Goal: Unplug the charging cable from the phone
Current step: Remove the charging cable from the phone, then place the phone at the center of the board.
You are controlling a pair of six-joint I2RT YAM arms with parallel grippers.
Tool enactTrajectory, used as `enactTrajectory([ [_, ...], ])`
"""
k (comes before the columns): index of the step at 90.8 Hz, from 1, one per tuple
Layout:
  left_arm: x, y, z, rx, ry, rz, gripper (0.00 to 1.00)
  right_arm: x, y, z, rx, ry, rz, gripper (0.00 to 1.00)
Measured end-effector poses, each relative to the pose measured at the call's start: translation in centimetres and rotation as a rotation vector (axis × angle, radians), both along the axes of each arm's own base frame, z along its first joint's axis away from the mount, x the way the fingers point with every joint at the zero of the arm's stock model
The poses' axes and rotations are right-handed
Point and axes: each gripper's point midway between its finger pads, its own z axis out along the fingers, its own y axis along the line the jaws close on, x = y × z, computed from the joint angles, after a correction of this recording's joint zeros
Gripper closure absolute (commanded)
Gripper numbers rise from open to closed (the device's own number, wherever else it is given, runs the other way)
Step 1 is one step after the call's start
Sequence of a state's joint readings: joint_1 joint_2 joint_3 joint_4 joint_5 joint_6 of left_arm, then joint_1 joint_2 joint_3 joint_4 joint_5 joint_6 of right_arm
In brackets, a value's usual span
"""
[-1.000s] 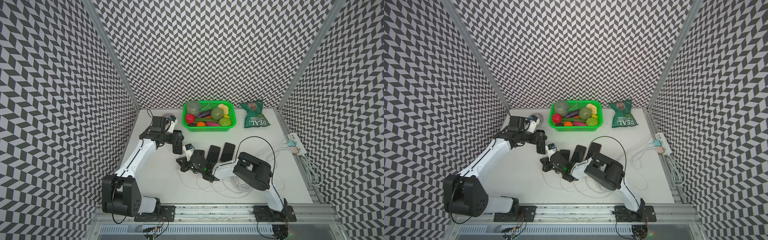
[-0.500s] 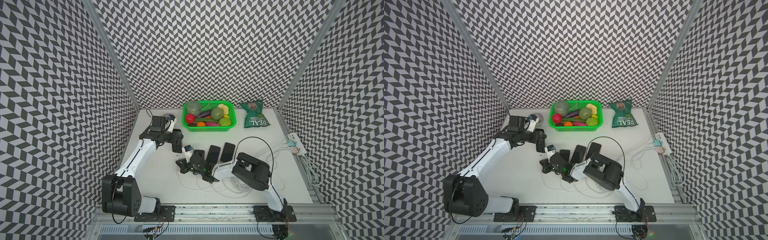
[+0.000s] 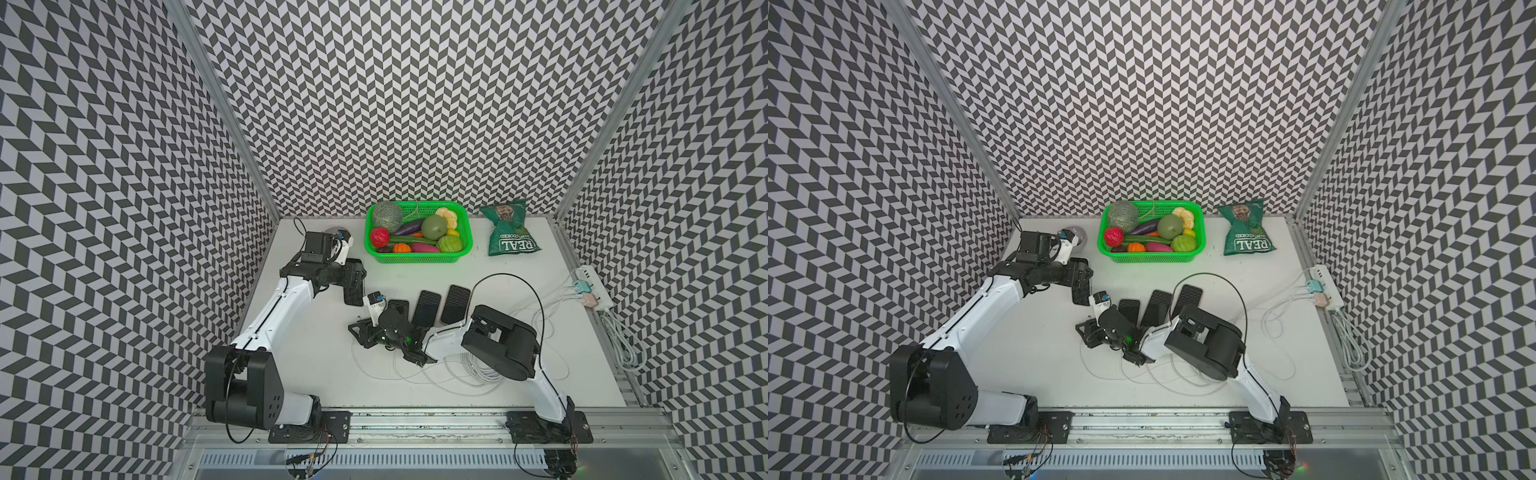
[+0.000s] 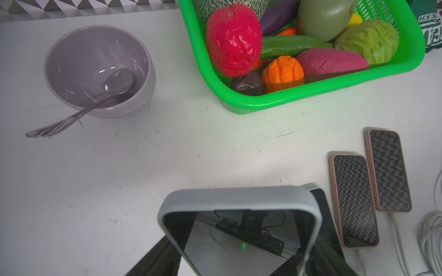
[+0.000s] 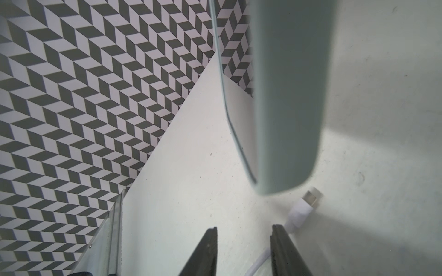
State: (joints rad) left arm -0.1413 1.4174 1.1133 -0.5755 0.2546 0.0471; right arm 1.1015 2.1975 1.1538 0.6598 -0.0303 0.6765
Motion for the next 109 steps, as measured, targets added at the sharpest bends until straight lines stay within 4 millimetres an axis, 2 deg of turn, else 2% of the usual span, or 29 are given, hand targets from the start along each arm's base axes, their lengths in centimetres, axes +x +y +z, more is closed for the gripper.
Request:
enactTrajectory([
  [14, 0.3, 0.3, -1.1, 0.018, 0.025, 0.011, 1.0, -0.3, -0.3, -0.7, -0.036, 0.006, -0.009, 0.41],
  [27, 0.8, 0.8, -2.5, 0.048, 0.05, 0.034, 1.0, -1.0, -1.3, -0.1, -0.054, 0.003, -0.019, 0.34],
  [45, 1.4, 1.9, -4.8, 0.109, 0.095, 0.084, 1.0, -2.1, -3.2, 2.1, -0.062, -0.023, -0.039, 0.27],
  [70, 2.0, 3.8, -9.0, 0.219, 0.188, 0.141, 1.0, -3.4, -5.7, 5.7, -0.043, -0.074, -0.062, 0.2],
  [92, 2.7, 4.5, -10.7, 0.267, 0.223, 0.161, 1.0, -4.3, -7.6, 7.9, -0.029, -0.111, -0.079, 0.18],
  [109, 3.3, 4.7, -12.2, 0.285, 0.263, 0.156, 0.69, -4.6, -9.2, 9.2, -0.023, -0.133, -0.102, 0.18],
])
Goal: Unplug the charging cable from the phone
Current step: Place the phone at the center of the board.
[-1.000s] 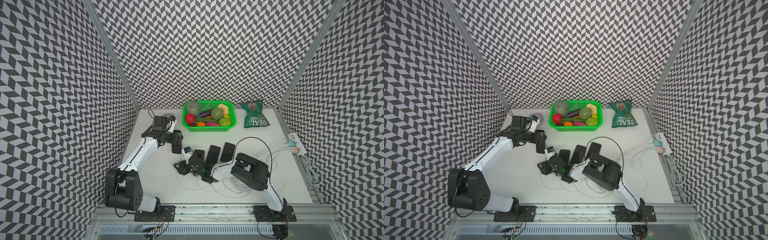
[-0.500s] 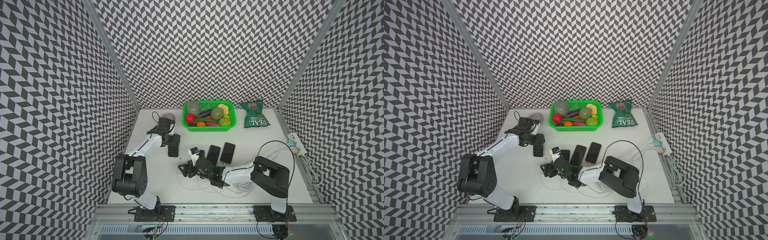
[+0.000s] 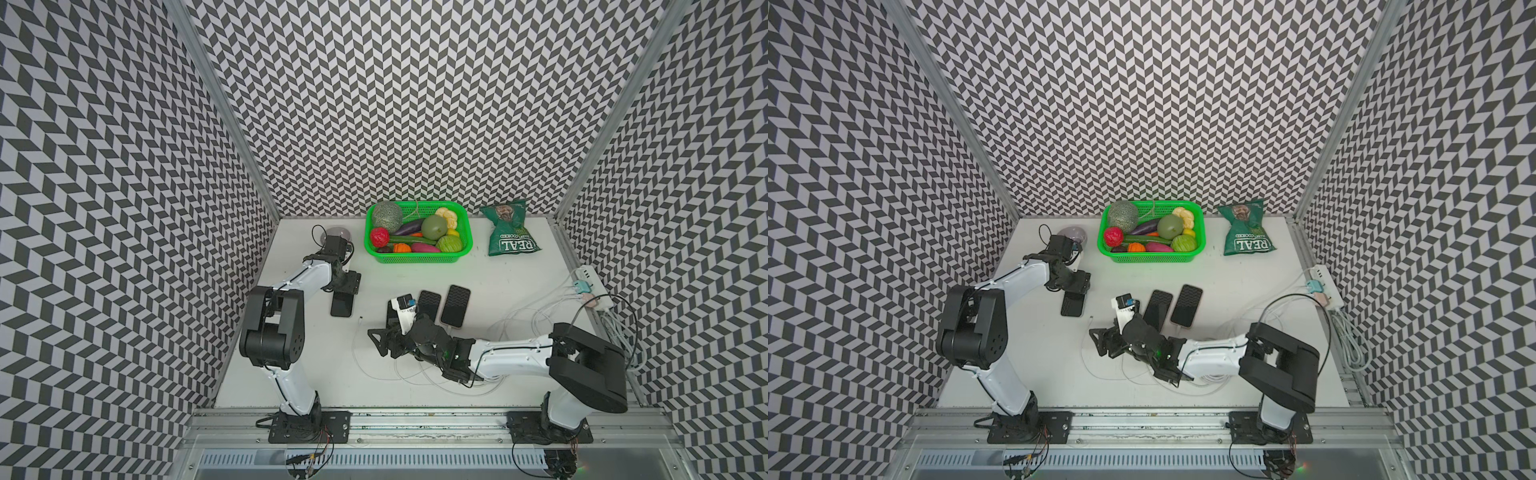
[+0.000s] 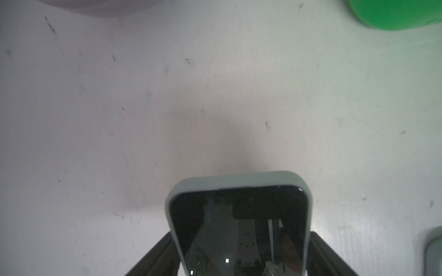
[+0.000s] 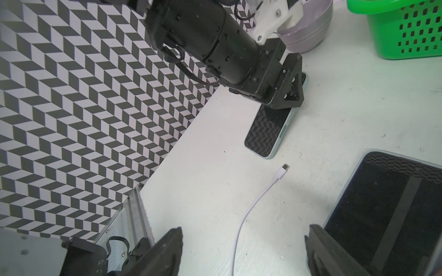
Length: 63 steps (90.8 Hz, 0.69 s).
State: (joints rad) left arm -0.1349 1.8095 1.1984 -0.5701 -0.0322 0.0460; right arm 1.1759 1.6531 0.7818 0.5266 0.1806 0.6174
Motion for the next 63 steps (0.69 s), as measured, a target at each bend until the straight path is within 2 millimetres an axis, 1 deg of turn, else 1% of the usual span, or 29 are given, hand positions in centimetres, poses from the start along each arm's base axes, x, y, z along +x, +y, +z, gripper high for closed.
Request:
enactTrajectory([
  [4, 0.0, 0.0, -0.4, 0.003, 0.011, -0.003, 0.65, 0.0, -0.4, 0.2, 0.001, -0.003, -0.007, 0.18],
  [8, -0.2, 0.1, -0.8, 0.006, 0.024, -0.004, 0.57, 0.0, -0.7, 0.5, 0.003, -0.007, -0.012, 0.18],
  [10, -0.2, 0.2, -1.0, 0.006, 0.03, -0.004, 0.51, -0.1, -0.8, 0.6, 0.005, -0.01, -0.015, 0.18],
  [11, -0.3, 0.2, -1.1, 0.007, 0.032, -0.004, 0.5, -0.1, -0.9, 0.6, 0.005, -0.011, -0.016, 0.18],
  [12, -0.3, 0.2, -1.1, 0.008, 0.035, -0.005, 0.45, -0.1, -1.0, 0.7, 0.006, -0.012, -0.017, 0.18],
  [13, -0.3, 0.2, -1.2, 0.008, 0.038, -0.006, 0.38, -0.1, -1.1, 0.7, 0.006, -0.014, -0.019, 0.18],
  [15, -0.4, 0.2, -1.4, 0.01, 0.043, -0.007, 0.31, -0.1, -1.2, 0.8, 0.006, -0.015, -0.022, 0.18],
  [18, -0.5, 0.3, -1.5, 0.011, 0.049, -0.008, 0.26, 0.0, -1.4, 0.9, 0.006, -0.018, -0.026, 0.18],
  [20, -0.5, 0.3, -1.6, 0.012, 0.052, -0.01, 0.19, 0.0, -1.5, 0.9, 0.006, -0.019, -0.029, 0.18],
  [23, -0.6, 0.3, -1.7, 0.013, 0.058, -0.012, 0.12, 0.0, -1.6, 1.0, 0.007, -0.021, -0.031, 0.18],
  [26, -0.6, 0.3, -1.8, 0.014, 0.062, -0.014, 0.08, 0.0, -1.7, 1.0, 0.006, -0.023, -0.034, 0.18],
  [28, -0.7, 0.3, -1.9, 0.017, 0.064, -0.018, 0.02, 0.0, -1.8, 1.1, 0.006, -0.024, -0.036, 0.18],
  [33, -0.7, 0.3, -1.9, 0.016, 0.067, -0.016, 0.0, 0.0, -1.9, 1.2, 0.005, -0.026, -0.04, 0.18],
  [57, -0.7, 0.3, -1.8, 0.02, 0.067, -0.027, 0.0, 0.1, -2.6, 1.5, 0.003, -0.033, -0.057, 0.19],
  [63, -0.7, 0.3, -1.5, 0.016, 0.061, -0.028, 0.0, 0.1, -2.8, 1.5, 0.002, -0.034, -0.062, 0.19],
])
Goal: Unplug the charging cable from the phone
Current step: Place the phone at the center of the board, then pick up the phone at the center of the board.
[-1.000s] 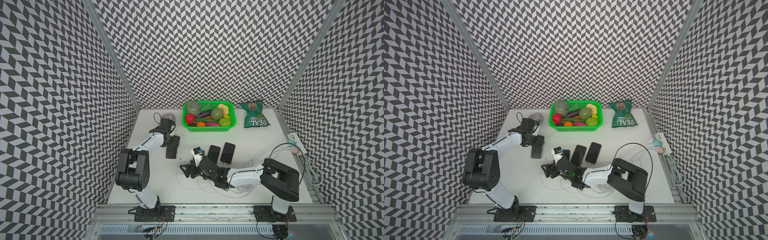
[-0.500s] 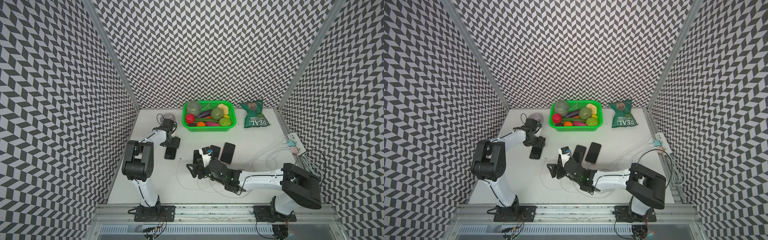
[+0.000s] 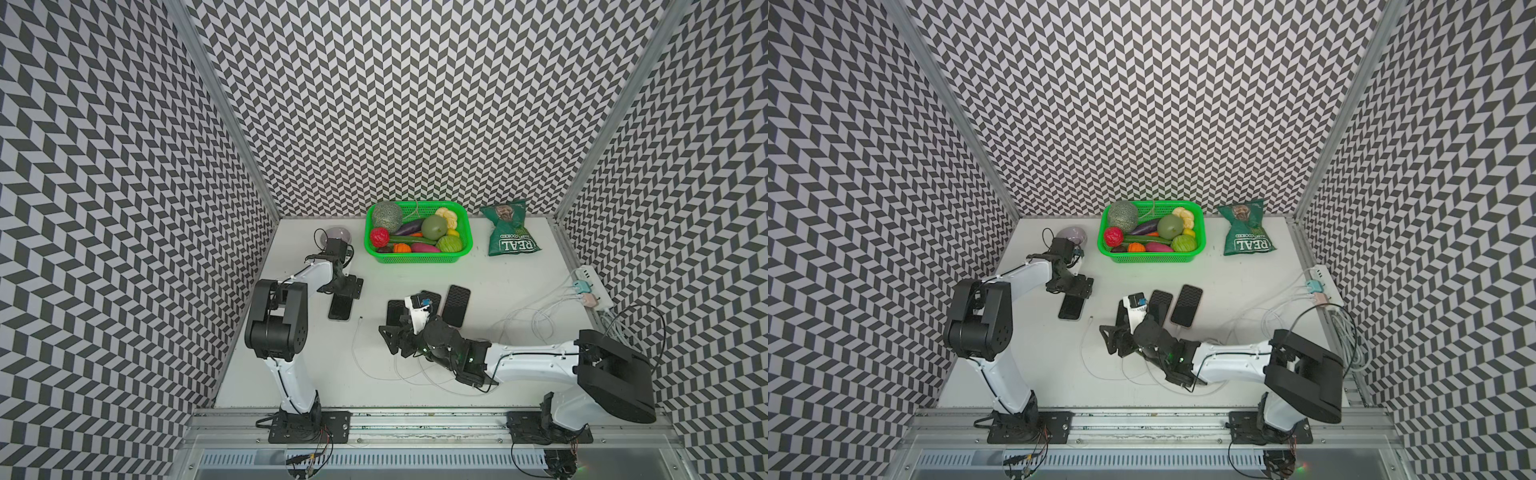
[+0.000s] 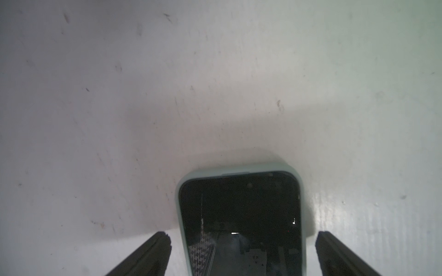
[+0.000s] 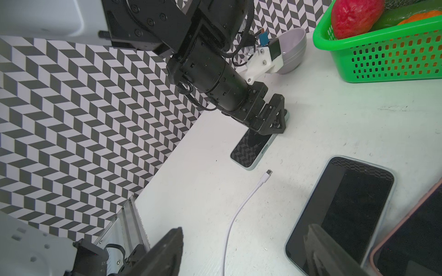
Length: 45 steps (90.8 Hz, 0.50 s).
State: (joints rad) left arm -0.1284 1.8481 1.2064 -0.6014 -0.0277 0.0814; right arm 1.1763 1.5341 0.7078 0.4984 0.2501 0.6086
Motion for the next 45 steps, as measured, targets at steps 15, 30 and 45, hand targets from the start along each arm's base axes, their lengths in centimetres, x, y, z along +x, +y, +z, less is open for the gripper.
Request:
enactTrajectory([
  [15, 0.2, -0.6, 2.9, -0.023, -0.074, -0.014, 0.0, 0.0, -0.7, 0.4, -0.001, -0.011, -0.014, 0.18],
  [30, 0.0, -2.2, 6.6, -0.045, -0.167, -0.061, 0.0, 0.1, -1.2, 0.9, 0.005, -0.02, -0.029, 0.18],
  [45, -0.8, -4.8, 8.3, -0.068, -0.209, -0.146, 0.0, 0.3, -1.4, 1.2, 0.007, -0.027, -0.043, 0.18],
])
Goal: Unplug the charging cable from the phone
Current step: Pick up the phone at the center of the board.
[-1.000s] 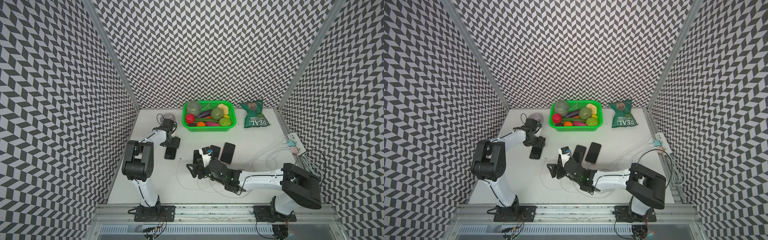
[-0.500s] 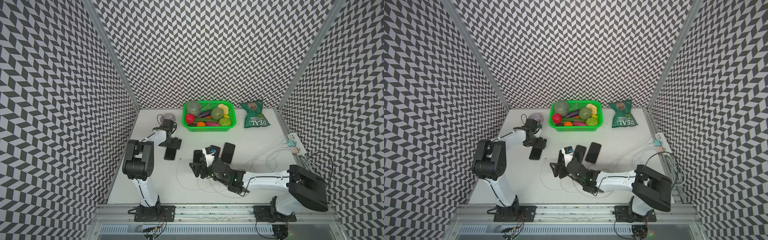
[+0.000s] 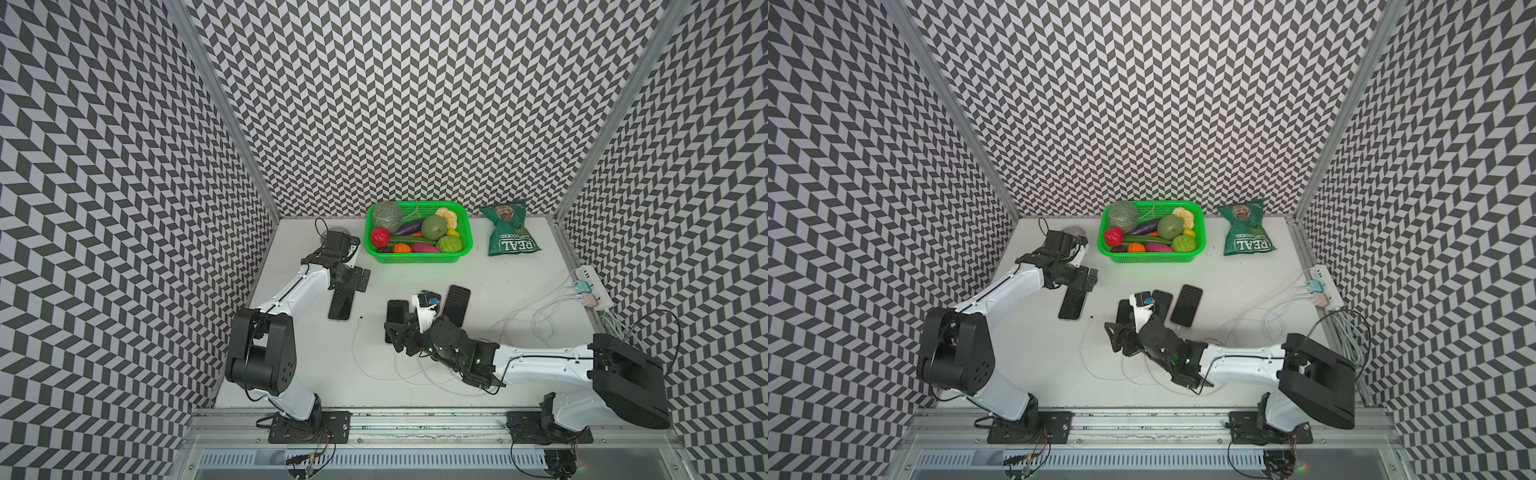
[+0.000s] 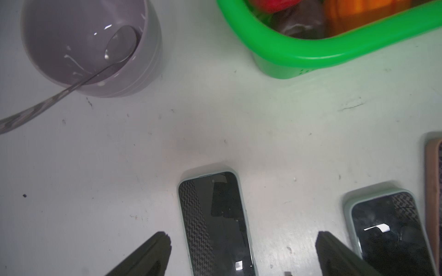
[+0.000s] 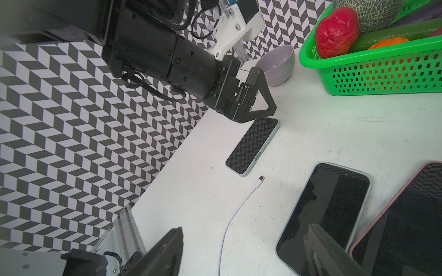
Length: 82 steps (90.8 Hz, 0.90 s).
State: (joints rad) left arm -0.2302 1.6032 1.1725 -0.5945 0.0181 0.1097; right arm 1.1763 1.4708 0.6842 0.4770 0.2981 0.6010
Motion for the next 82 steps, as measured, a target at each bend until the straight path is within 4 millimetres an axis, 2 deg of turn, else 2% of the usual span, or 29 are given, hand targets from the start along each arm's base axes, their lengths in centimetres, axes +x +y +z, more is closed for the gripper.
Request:
enactTrajectory([
  [23, -1.9, -5.0, 0.2, -0.01, 0.007, -0.146, 0.0, 0.1, -0.4, -0.3, -0.013, -0.003, -0.012, 0.19],
  [42, -3.2, -7.8, 0.0, -0.035, 0.027, -0.221, 0.0, 0.1, -1.0, -0.2, -0.016, -0.006, -0.028, 0.19],
  [69, -4.5, -9.7, -4.5, -0.012, 0.15, -0.249, 0.0, 0.3, -3.2, 0.1, -0.02, -0.016, -0.089, 0.17],
  [82, -5.1, -10.3, -5.3, -0.005, 0.176, -0.259, 0.0, 0.3, -4.6, 0.2, -0.021, -0.021, -0.126, 0.14],
])
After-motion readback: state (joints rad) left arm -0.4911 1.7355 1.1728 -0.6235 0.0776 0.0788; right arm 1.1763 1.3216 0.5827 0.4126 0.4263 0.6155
